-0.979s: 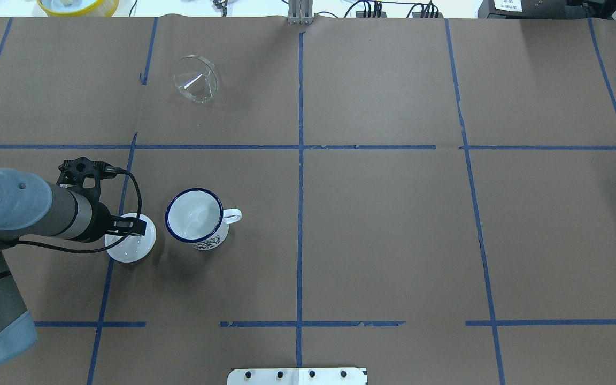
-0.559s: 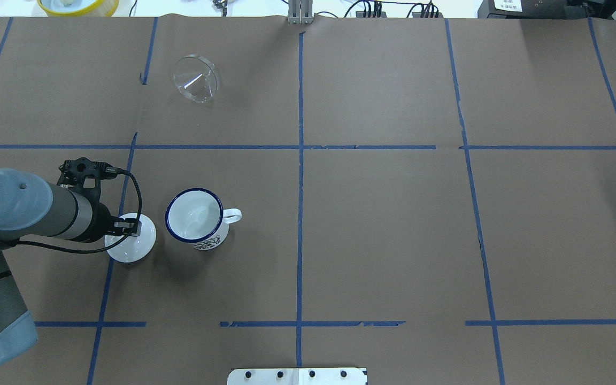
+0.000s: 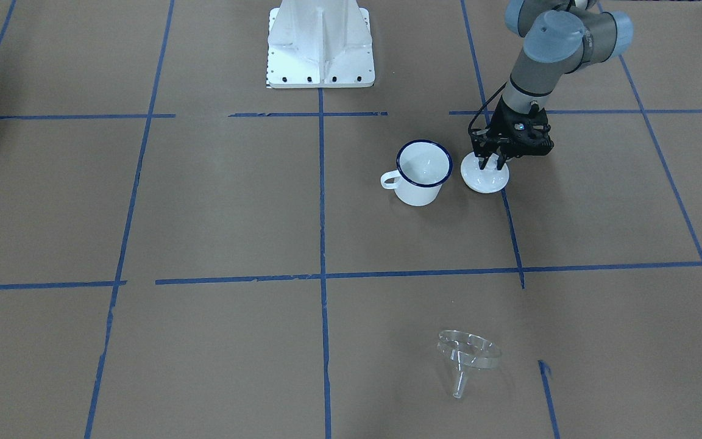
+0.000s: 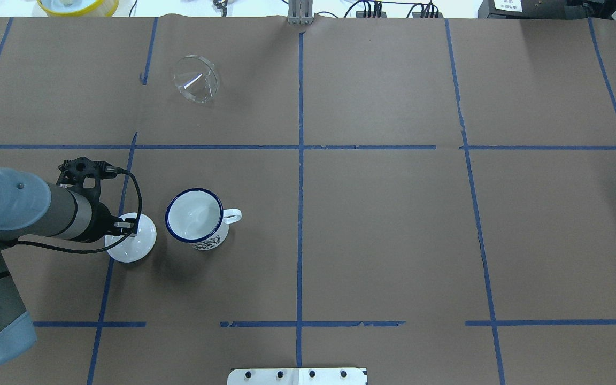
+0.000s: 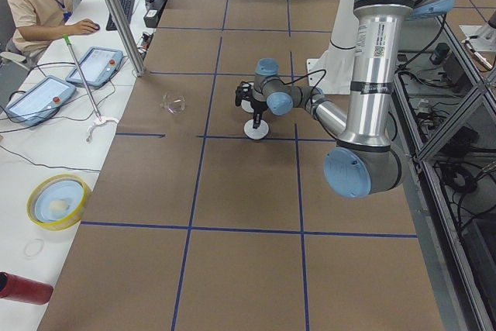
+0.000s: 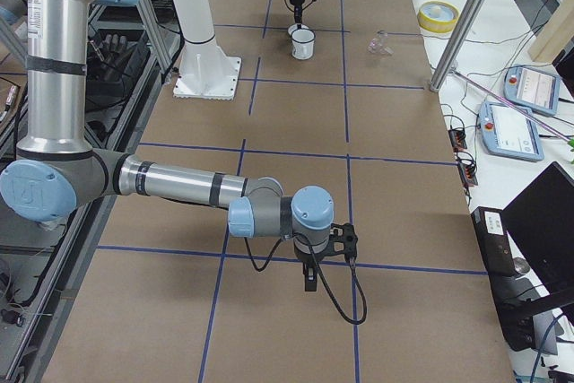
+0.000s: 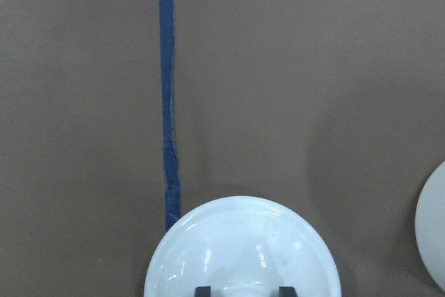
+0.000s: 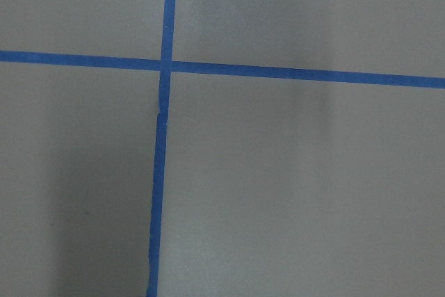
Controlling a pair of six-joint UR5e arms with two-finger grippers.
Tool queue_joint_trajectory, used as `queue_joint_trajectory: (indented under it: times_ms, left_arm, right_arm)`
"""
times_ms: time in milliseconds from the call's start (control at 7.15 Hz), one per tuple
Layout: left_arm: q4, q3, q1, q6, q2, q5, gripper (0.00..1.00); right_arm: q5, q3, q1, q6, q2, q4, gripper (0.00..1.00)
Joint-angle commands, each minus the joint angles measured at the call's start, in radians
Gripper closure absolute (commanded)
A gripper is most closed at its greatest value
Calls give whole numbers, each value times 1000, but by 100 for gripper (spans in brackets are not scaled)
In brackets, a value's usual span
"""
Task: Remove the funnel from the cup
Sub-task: 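Lift the white lid and carry it over the mug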
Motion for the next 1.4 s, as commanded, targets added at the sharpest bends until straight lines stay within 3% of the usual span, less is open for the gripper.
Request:
queue_joint_trajectory:
  times_ms: [0,280,559,839,1119,1259]
  left_arm:
    - [31,-104,-14,12,38,-11,100]
    - [125,-227,-96,12,52,-54,100]
    - [305,-281,-100,1,-52,-54,100]
    - [471,-259,-89,-45,-216,-54,100]
    - [481,-120,-84,-122,-371,-80,100]
    - [481,-86,-80,-123,-390,-81,100]
  right_arm:
    - [0,0,0,0,0,0,0]
    - [0,0,0,0,0,0,0]
    - [0,0,0,0,0,0,0]
    - [0,0,0,0,0,0,0]
    - [0,0,0,0,0,0,0]
    - [0,0,0,0,0,0,0]
